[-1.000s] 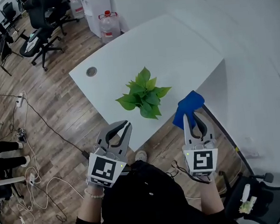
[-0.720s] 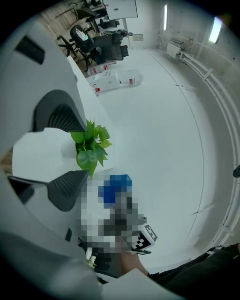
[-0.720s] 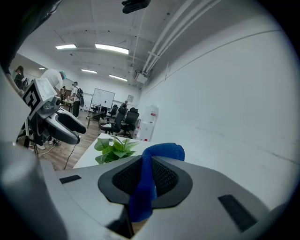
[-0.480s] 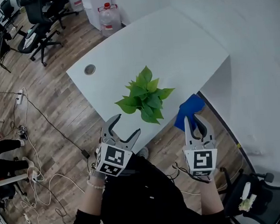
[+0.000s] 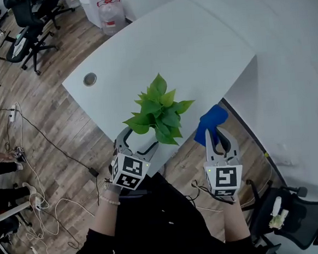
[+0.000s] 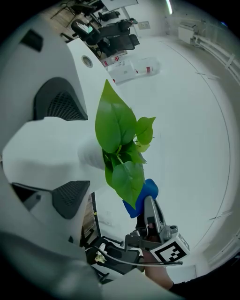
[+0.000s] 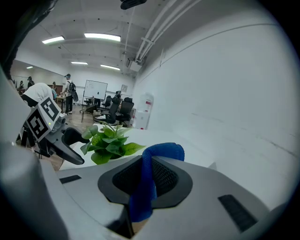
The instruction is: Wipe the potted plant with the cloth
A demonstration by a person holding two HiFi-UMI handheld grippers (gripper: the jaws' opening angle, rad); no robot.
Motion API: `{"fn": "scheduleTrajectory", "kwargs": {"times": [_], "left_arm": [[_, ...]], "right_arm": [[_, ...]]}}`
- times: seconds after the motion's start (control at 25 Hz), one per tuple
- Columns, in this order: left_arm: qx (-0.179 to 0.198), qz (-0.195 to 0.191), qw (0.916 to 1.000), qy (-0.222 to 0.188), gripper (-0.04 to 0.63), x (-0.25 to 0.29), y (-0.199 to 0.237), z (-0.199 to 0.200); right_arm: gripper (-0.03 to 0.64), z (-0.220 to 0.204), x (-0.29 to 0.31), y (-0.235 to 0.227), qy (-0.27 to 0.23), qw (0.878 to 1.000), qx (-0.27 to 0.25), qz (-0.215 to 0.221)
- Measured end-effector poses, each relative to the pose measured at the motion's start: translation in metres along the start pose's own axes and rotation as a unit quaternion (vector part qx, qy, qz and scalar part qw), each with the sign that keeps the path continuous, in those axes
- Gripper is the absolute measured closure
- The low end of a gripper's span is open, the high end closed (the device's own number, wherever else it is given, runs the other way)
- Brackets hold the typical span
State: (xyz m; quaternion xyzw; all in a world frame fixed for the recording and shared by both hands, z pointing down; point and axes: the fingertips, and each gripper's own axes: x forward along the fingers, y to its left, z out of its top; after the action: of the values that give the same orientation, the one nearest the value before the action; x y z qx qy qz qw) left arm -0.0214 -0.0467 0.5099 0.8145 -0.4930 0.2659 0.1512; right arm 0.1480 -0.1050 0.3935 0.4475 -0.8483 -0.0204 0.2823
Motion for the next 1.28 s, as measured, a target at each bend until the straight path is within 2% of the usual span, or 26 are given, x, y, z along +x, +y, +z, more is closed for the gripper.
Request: {"fn": "scheduleTrajectory", "kwargs": {"times": [0.56, 0.88, 1.08, 1.28], "left_arm": [[0.026, -0.041, 0.9987, -0.014, 0.184, 0.037, 0.000, 0.018], [0.013, -0.046, 0.9980, -0.041, 0.186, 0.044, 0.003, 0.027], [0.034, -0.037, 0.9980, -0.037, 0.193, 0.046, 0.007, 0.025], [0.056, -0.059, 0.9964, -0.026, 0.210, 0.045, 0.010, 0.022]], "right_arm": [[0.534, -0.021, 0.027, 0.003, 0.045, 0.999, -0.018, -0.001], [0.534, -0.025, 0.045, -0.004, 0.039, 0.998, -0.045, 0.013], [0.534, -0.020, 0.066, -0.003, 0.017, 0.995, -0.081, 0.056], [0.534, -0.007, 0.094, 0.002, -0.023, 0.987, -0.094, 0.128]]}}
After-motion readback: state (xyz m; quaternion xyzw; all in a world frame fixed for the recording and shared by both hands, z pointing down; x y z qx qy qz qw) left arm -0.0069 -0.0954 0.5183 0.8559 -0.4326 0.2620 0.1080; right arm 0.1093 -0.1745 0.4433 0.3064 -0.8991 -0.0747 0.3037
